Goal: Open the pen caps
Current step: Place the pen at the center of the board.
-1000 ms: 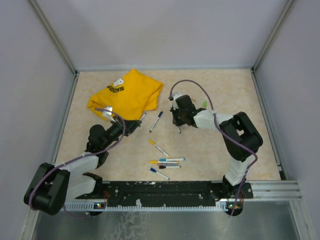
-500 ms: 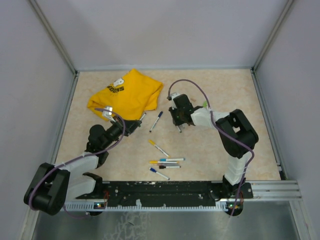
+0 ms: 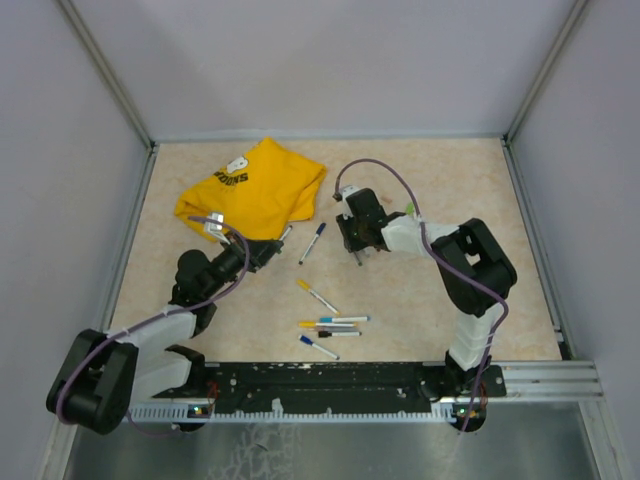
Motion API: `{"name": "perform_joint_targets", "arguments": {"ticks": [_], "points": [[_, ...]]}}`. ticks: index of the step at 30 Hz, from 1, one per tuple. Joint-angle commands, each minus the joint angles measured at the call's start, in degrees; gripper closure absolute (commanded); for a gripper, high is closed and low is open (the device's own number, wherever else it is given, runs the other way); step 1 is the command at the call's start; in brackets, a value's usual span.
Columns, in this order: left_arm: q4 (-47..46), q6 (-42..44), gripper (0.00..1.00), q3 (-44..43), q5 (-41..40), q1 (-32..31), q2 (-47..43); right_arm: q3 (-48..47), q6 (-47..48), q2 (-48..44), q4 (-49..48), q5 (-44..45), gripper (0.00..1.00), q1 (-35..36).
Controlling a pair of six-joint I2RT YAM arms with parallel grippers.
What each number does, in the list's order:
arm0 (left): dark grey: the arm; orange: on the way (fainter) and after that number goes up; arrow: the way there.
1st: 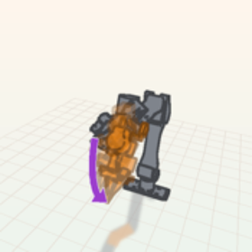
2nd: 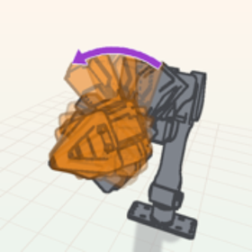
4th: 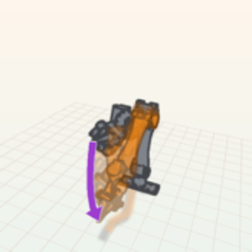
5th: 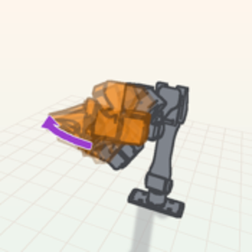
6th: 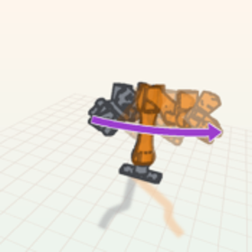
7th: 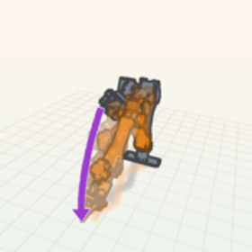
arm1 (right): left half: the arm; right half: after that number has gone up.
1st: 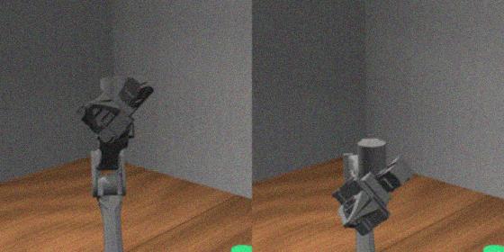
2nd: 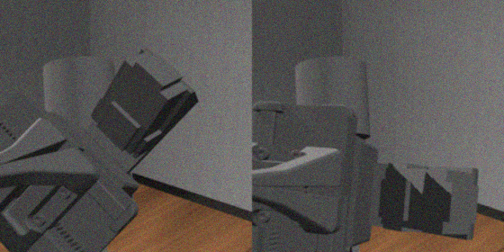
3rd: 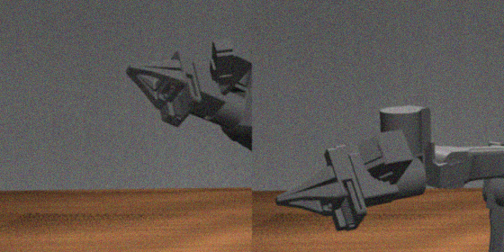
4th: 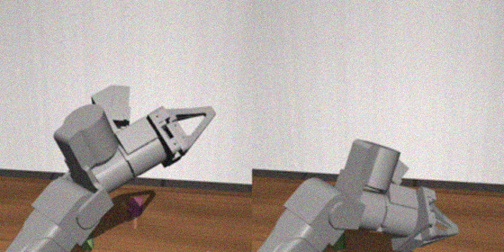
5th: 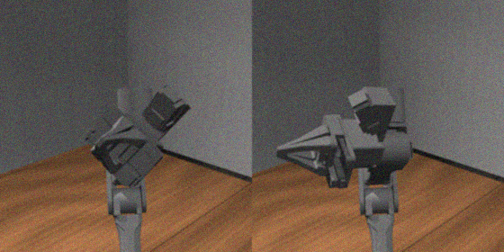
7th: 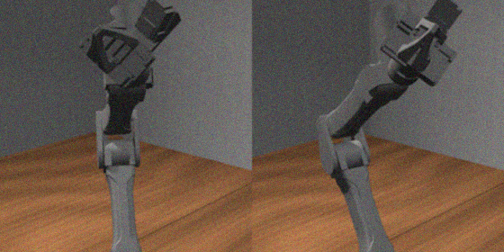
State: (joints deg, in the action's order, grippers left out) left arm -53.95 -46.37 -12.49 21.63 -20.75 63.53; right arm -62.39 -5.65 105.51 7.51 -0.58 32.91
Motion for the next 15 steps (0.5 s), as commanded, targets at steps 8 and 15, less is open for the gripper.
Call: {"name": "perform_joint_targets", "arguments": {"ticks": [8,15], "points": [[2.8,0.9,1.0,-1.7,1.1,0.2,-1.4,0.6,3.9,-5.1,-1.8,0.5,0.71,0.3],[8.2,2.8,1.0,-4.8,2.5,0.1,-0.4,2.0,5.7,-9.1,-3.0,-0.2,0.66,0.3]]}}
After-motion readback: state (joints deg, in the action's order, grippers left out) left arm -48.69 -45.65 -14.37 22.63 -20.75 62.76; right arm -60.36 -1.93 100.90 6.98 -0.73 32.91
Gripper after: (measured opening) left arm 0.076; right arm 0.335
